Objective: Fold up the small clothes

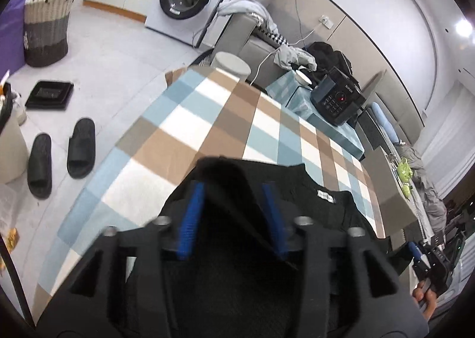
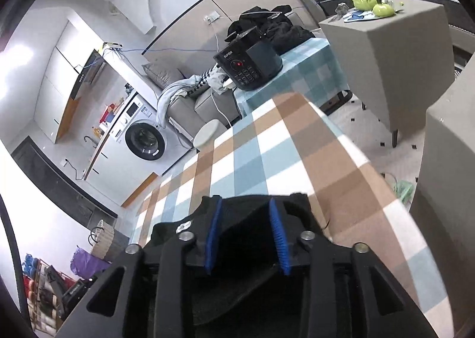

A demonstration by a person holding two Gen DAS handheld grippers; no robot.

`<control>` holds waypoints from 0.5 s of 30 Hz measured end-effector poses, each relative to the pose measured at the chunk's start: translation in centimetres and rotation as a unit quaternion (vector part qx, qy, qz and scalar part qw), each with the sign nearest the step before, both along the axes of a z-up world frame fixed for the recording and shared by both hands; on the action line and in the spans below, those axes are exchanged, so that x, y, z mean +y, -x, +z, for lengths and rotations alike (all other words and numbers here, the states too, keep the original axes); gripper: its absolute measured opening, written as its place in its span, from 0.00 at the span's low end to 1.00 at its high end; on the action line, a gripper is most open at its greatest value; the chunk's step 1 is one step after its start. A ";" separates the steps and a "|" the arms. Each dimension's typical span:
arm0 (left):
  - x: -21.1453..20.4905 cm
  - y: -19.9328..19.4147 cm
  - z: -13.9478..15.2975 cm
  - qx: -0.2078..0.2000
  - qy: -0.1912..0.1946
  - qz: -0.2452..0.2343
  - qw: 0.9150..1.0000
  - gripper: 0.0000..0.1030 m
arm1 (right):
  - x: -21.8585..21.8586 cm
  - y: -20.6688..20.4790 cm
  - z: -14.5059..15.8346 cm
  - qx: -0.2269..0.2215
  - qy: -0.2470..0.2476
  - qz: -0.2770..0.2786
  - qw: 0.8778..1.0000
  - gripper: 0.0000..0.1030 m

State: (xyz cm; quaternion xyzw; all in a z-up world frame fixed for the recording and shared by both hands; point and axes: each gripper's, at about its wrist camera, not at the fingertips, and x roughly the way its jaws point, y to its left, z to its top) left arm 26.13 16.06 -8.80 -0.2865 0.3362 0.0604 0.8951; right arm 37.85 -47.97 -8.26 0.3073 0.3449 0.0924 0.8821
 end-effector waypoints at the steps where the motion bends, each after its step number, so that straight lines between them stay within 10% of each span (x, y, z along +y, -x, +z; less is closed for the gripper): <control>1: 0.2 0.0 0.2 -0.003 -0.003 0.004 1.000 0.50 | -0.2 -0.1 0.0 0.003 0.002 -0.002 1.000 0.35; 15: 2.2 3.2 -0.5 0.022 -0.014 0.025 0.999 0.50 | -2.5 5.0 1.3 0.003 0.022 -0.026 0.999 0.43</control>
